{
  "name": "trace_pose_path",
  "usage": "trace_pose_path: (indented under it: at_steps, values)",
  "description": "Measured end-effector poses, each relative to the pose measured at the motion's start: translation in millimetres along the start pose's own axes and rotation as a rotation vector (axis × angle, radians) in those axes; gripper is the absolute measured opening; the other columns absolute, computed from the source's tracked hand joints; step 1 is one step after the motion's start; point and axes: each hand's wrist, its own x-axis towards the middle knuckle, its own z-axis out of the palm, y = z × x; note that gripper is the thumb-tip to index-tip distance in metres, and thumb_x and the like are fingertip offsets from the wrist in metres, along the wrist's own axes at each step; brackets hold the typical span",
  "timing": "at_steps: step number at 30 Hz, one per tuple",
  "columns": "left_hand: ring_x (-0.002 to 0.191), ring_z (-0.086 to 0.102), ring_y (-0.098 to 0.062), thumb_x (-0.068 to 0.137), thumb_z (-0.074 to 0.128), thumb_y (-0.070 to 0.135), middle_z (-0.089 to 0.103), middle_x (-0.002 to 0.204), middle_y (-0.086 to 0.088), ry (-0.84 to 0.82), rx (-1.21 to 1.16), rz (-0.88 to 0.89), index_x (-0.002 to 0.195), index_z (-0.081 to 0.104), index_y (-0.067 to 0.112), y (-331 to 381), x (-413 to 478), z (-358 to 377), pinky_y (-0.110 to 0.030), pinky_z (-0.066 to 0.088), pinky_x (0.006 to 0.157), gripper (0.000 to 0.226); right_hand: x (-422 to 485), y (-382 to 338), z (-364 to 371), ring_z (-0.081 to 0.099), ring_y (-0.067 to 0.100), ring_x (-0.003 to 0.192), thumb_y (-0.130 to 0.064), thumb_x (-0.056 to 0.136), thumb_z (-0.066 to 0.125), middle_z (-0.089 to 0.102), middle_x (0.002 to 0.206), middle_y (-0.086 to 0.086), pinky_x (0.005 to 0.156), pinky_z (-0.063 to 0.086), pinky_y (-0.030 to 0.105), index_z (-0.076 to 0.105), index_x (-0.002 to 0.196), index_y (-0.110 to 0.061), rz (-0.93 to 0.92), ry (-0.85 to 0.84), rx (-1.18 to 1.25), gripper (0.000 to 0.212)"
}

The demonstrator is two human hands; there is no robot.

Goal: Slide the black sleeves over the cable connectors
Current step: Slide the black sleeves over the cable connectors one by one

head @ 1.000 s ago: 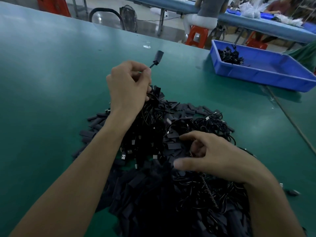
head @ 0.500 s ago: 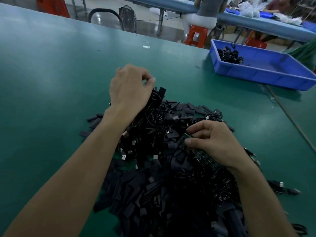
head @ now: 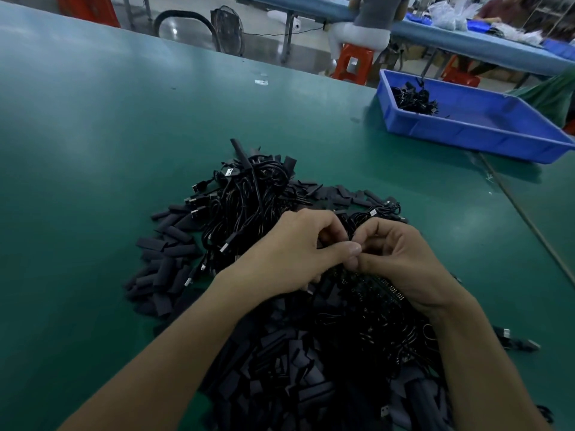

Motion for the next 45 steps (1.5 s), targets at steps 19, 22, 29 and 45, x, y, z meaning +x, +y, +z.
trace_pose_path:
  at_steps: [19,22,29,45]
  values:
    - [0.056,0.041,-0.006,0.094,0.069,0.029,0.051,0.063,0.004,-0.050,-0.332,-0.066,0.081,0.070,0.018,-16.2,4.2,6.1,-0.017,0.035,0.055,0.017,4.4,1.5,1.2,0.066,0.009,0.070,-0.014,0.060,0.088,0.070,0.075,0.000,0.066,0.054,0.019,0.072,0.077,-0.023,0.010,-0.021,0.034,0.025]
    - [0.052,0.043,-0.001,0.095,0.067,0.027,0.053,0.059,0.013,-0.077,-0.360,-0.081,0.085,0.070,0.016,-17.9,3.3,4.2,-0.011,0.036,0.053,0.016,3.7,2.4,2.1,0.066,0.007,0.069,-0.011,0.063,0.086,0.070,0.074,-0.002,0.064,0.054,0.017,0.073,0.075,-0.024,-0.005,-0.033,0.071,0.023]
    - [0.081,0.059,-0.016,0.085,0.063,0.038,0.066,0.083,-0.005,-0.163,-0.557,-0.081,0.092,0.072,0.010,-13.2,-0.1,4.7,-0.029,0.047,0.083,0.030,0.8,4.1,0.4,0.065,0.006,0.068,-0.018,0.061,0.092,0.068,0.072,-0.005,0.065,0.054,0.018,0.070,0.074,-0.026,-0.018,-0.051,0.092,0.027]
    - [0.045,0.024,-0.001,0.106,0.047,0.027,0.033,0.055,0.014,0.237,-0.568,-0.006,0.096,0.077,0.021,-6.6,-11.7,-61.4,-0.013,0.022,0.037,0.032,12.3,-22.8,16.4,0.066,0.021,0.094,-0.016,0.083,0.072,0.065,0.112,-0.002,0.088,0.057,0.042,0.067,0.109,-0.026,0.452,-0.071,-1.259,0.028]
